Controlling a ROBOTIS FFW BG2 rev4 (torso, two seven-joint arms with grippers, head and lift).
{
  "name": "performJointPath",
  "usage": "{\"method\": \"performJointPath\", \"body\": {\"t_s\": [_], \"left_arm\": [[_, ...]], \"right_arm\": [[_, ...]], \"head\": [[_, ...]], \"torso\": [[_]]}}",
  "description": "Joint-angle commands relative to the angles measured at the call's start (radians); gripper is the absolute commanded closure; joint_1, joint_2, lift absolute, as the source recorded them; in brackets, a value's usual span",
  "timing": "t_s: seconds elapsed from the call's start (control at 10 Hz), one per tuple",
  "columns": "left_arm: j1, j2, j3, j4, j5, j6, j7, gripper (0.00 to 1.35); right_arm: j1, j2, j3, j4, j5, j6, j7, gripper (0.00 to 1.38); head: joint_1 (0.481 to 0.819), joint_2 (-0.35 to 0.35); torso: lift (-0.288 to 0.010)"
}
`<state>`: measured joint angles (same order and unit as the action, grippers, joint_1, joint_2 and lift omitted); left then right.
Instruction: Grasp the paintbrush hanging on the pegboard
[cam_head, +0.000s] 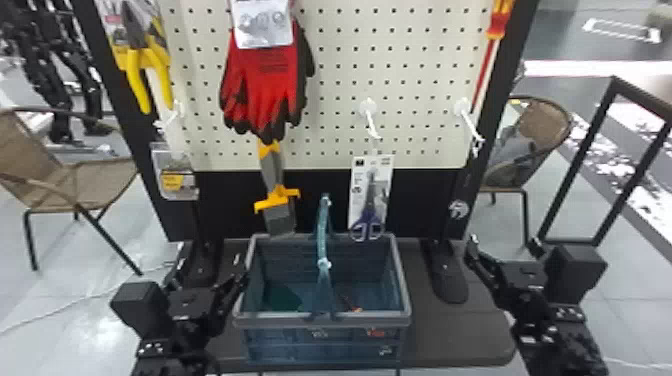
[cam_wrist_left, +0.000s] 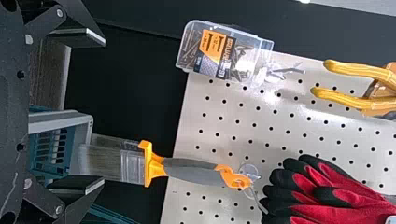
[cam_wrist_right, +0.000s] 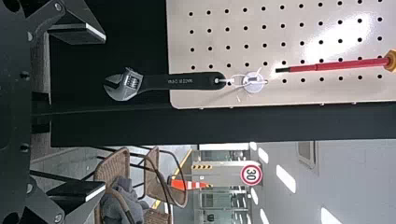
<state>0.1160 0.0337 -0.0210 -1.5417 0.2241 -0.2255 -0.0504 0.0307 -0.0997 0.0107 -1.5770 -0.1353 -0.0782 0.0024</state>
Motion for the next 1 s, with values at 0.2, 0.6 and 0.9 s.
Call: {"method": "performJointPath", "body": {"t_s": [0.2, 0.6, 0.9], "left_arm": [[-0.001, 0.000, 0.001, 0.000, -0.002, 0.002, 0.001, 0.25], [-0.003, 0.000, 0.001, 0.000, -0.005, 0.000, 0.000, 0.25], [-0.038, 0.006, 0.033, -0.003, -0.009, 0.048, -0.088, 0.25]], "right_arm": [[0.000, 0.000, 0.000, 0.000, 0.002, 0.000, -0.001, 0.18], [0.000, 0.000, 0.000, 0.000, 0.000, 0.000, 0.001, 0.18], [0.000, 0.000, 0.000, 0.000, -0.001, 0.000, 0.001, 0.18]], "head": [[0.549, 0.000], [0.549, 0.000], [0.549, 0.000]], "torso": [[-0.100], [-0.100], [-0.100]]}}
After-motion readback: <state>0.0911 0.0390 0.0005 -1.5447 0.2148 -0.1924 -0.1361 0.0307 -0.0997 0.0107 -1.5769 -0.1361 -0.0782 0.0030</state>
